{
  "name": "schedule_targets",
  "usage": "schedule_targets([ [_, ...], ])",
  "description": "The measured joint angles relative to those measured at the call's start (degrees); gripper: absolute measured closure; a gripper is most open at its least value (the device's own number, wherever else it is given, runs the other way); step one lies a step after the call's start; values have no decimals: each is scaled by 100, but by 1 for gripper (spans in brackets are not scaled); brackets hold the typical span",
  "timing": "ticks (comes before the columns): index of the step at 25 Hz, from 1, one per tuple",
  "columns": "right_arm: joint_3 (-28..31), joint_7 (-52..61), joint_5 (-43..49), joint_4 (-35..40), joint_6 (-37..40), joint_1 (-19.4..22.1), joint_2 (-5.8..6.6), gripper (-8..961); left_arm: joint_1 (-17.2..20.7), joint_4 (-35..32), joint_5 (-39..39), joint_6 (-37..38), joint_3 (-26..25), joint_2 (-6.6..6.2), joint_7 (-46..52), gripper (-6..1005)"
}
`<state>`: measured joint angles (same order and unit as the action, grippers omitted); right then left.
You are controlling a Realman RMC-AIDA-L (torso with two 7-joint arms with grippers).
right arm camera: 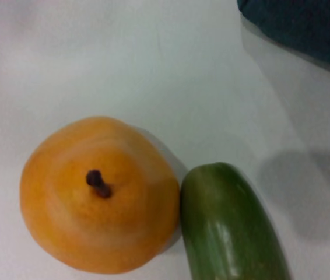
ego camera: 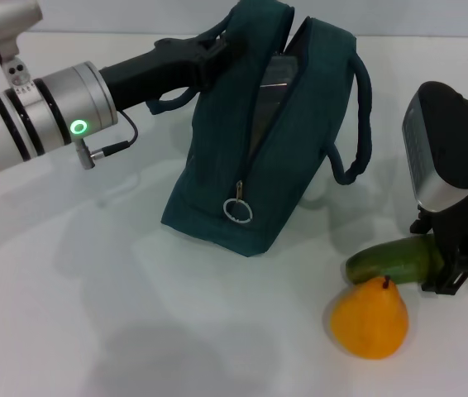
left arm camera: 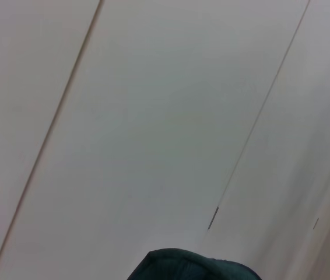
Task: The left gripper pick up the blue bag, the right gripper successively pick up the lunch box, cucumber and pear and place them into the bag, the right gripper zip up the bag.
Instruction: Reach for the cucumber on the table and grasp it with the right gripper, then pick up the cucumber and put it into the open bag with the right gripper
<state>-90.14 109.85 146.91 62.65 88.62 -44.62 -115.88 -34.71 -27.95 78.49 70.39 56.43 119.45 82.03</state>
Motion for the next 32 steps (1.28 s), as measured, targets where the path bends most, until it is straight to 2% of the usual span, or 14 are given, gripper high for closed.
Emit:
schedule_targets([
  [9,33,42,-14,-22,31,6,3,81,0,-1,11,1,-1,-1,-12,932],
  [14,275,21,-127,131,160,49,25,249,10,-4,23,1,-1,-2,-13,931],
  [17,840,-148,-330,377,447,155,42,309,13,-5,37,11,-1,-6,-46,930],
  [23,2645,-1266,-1375,768,1849,464,60,308,102,1,-88,31,0,12,-352,929],
  [26,3531,-1789,-2146,896,2076,733,88,308,119,9,-124,43,4,22,-430,928],
  [30,3957,-2020,-3327,903,2088,1034,127,307,148,6,-128,179,30,26,-438,927],
  [32,4006,-2140,-3942,879,2028,1171,99,307,157,-26,-135,426,19,17,-436,927],
])
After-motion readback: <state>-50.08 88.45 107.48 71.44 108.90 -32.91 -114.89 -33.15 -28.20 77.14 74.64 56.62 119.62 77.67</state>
